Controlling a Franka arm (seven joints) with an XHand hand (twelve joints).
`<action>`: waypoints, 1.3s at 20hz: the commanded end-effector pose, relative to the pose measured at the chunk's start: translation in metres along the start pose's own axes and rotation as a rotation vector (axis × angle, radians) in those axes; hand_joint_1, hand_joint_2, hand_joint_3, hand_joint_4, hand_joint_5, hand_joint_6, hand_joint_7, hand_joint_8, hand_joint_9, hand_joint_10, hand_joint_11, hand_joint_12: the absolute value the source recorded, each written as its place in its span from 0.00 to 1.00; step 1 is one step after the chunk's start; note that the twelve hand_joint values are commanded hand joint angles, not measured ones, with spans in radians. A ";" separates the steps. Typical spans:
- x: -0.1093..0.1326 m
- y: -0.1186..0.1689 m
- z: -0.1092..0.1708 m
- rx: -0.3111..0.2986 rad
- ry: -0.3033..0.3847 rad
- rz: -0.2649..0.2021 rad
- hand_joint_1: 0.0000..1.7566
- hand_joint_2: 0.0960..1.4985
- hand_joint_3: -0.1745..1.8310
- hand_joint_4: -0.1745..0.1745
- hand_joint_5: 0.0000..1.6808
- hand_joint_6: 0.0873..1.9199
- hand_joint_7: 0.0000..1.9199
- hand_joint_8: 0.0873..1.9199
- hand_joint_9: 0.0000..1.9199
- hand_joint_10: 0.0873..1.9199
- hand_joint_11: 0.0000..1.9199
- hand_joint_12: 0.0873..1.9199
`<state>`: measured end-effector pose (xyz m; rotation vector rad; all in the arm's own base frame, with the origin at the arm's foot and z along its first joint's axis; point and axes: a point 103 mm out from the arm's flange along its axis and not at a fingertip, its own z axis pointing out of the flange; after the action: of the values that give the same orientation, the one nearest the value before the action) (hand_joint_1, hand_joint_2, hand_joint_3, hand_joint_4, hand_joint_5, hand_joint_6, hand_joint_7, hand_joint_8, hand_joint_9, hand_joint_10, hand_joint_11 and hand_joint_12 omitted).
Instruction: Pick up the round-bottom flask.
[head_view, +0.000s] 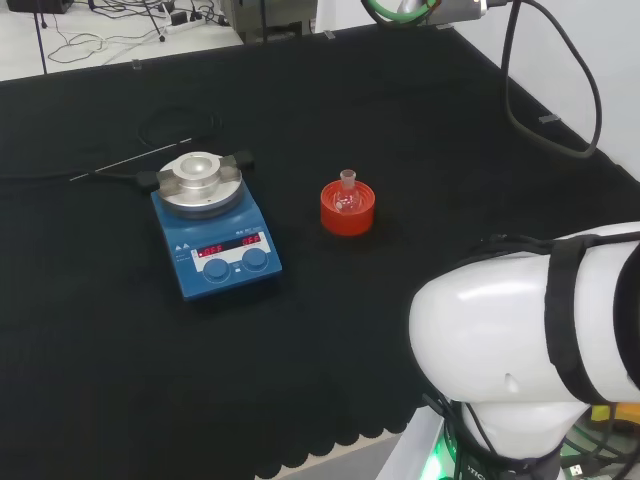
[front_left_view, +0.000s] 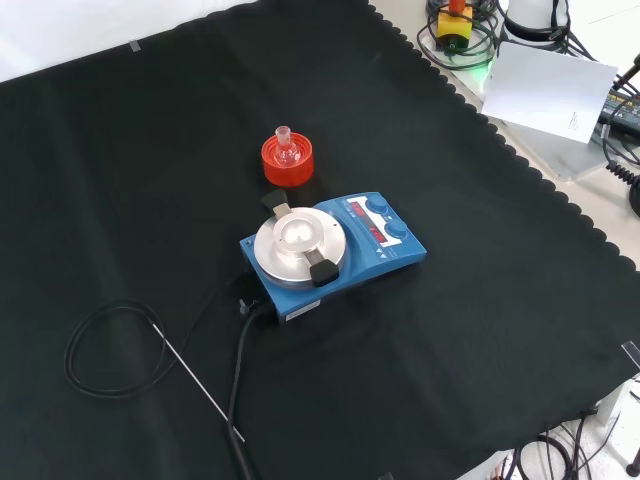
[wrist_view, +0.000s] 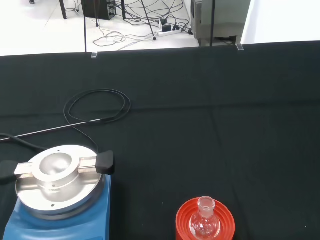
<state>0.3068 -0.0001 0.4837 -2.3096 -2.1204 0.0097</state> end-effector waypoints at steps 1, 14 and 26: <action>0.001 0.000 0.000 -0.007 -0.010 0.001 0.07 0.74 0.36 0.49 0.23 0.20 0.09 0.30 0.15 0.32 0.09 0.68; -0.005 0.007 0.018 0.011 -0.005 0.034 0.05 0.84 0.23 0.49 0.27 0.11 0.09 0.29 0.15 0.32 0.07 0.71; -0.061 0.026 0.104 0.046 0.095 0.090 0.30 0.71 0.19 0.47 0.35 0.13 0.13 0.30 0.21 0.32 0.11 0.70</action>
<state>0.3172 -0.0348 0.4259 -2.3471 -2.0023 0.0043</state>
